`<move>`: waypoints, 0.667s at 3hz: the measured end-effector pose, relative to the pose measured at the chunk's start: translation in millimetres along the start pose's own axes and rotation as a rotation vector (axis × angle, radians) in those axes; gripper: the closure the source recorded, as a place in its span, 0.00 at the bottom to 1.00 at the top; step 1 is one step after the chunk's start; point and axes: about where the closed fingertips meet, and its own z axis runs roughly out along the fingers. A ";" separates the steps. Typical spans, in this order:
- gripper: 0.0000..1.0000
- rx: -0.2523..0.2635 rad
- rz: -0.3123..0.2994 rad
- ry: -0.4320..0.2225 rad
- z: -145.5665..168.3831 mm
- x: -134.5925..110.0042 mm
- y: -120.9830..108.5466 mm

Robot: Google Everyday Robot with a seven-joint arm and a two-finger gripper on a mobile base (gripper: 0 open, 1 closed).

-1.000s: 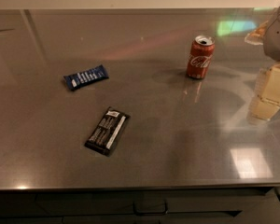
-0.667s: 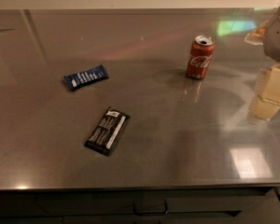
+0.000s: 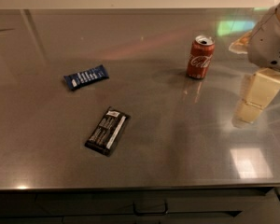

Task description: Pick rxbar chocolate

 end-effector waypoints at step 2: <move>0.00 -0.196 -0.077 -0.197 59.0 -59.9 31.6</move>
Offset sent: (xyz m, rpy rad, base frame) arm -0.0158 0.1275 -0.0618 0.3341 0.1996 0.2730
